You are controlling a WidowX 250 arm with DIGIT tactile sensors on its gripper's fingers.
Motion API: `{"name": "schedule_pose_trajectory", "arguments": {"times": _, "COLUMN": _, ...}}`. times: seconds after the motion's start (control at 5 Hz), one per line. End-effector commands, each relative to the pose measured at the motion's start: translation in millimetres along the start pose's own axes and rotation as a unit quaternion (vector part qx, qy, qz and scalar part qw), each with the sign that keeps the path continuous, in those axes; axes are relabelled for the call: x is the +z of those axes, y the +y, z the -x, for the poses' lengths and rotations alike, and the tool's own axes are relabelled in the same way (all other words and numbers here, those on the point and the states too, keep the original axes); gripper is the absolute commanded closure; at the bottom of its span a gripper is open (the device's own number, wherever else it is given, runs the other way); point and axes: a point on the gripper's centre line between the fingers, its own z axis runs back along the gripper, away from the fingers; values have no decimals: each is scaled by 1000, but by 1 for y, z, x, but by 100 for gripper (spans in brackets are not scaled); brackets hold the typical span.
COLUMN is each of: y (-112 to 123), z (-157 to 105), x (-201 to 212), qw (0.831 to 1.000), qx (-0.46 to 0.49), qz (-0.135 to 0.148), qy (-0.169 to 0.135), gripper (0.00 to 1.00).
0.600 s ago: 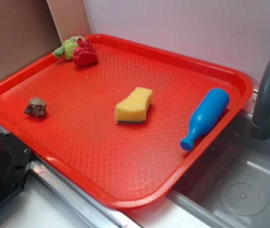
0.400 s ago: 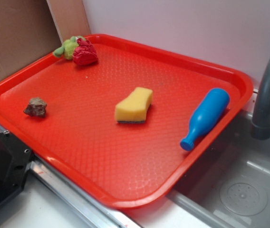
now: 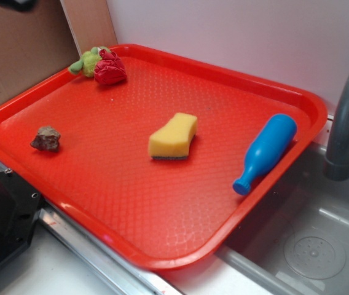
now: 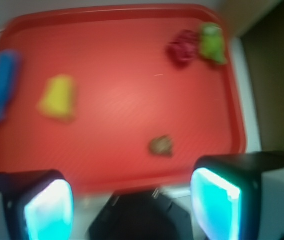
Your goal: Grab the red paper.
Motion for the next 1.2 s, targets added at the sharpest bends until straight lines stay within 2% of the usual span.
{"name": "schedule_pose_trajectory", "arguments": {"times": 0.0, "y": 24, "z": -78, "x": -73, "qw": 989, "qx": 139, "qz": -8, "qy": -44, "gripper": 0}}
{"name": "schedule_pose_trajectory", "arguments": {"times": 0.2, "y": 31, "z": -102, "x": -87, "qw": 982, "qx": 178, "qz": -2, "qy": -60, "gripper": 0}}
{"name": "schedule_pose_trajectory", "arguments": {"times": 0.4, "y": 39, "z": -110, "x": -96, "qw": 975, "qx": 214, "qz": 3, "qy": -59, "gripper": 0}}
{"name": "schedule_pose_trajectory", "arguments": {"times": 0.6, "y": 47, "z": -113, "x": -102, "qw": 968, "qx": 248, "qz": 11, "qy": -42, "gripper": 0}}
{"name": "schedule_pose_trajectory", "arguments": {"times": 1.0, "y": 60, "z": -119, "x": -111, "qw": 967, "qx": 252, "qz": 14, "qy": -36, "gripper": 0}}
